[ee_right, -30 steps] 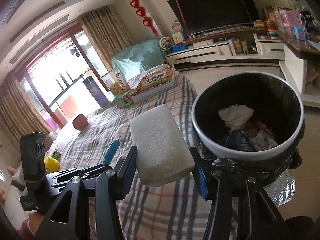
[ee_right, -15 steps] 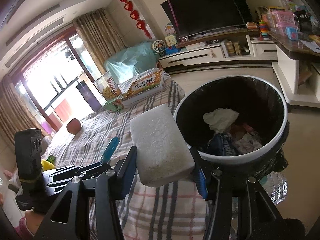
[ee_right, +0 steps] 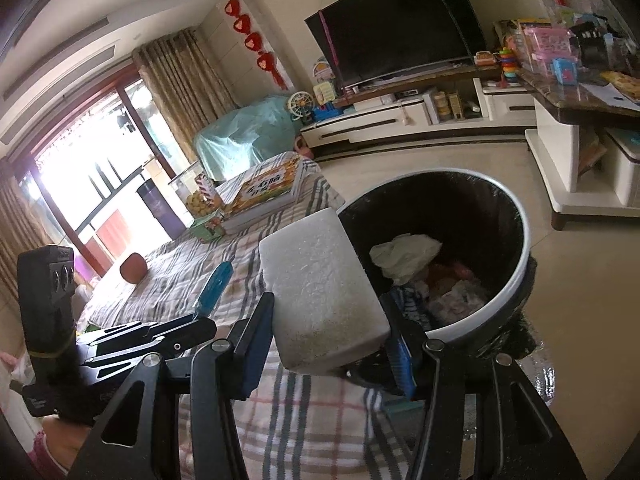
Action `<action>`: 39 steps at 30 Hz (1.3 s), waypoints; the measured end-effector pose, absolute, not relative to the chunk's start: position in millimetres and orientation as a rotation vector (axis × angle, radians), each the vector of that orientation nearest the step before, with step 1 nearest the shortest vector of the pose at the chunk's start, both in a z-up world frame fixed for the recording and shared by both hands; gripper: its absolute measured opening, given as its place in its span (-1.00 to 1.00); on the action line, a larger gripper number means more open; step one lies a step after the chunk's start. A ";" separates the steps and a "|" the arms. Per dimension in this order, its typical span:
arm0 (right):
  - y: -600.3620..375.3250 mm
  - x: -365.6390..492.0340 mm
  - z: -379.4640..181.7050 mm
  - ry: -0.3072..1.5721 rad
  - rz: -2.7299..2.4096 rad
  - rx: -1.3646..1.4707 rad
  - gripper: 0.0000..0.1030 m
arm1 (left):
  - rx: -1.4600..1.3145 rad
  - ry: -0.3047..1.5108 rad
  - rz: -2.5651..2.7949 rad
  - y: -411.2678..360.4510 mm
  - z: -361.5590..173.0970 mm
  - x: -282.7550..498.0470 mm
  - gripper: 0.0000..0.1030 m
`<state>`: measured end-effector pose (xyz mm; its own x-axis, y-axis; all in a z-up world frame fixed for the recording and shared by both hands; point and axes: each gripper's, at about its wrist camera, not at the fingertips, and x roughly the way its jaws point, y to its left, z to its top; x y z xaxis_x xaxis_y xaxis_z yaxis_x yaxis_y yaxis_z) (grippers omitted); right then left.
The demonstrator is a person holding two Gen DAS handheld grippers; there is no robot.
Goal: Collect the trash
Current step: 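Carry the blue packet and white tissue over the trash bin with both tools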
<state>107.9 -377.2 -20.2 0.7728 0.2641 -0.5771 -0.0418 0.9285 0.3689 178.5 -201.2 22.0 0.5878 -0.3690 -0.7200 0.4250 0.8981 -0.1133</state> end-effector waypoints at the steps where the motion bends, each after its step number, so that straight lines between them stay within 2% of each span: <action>1: -378.6 107.9 -19.8 0.669 0.165 0.349 0.01 | 0.076 0.820 -0.465 -203.0 22.5 178.5 -0.65; 39: -427.2 126.7 -6.8 0.678 0.067 0.276 0.02 | 0.139 0.815 -0.520 -259.6 24.0 207.3 -0.65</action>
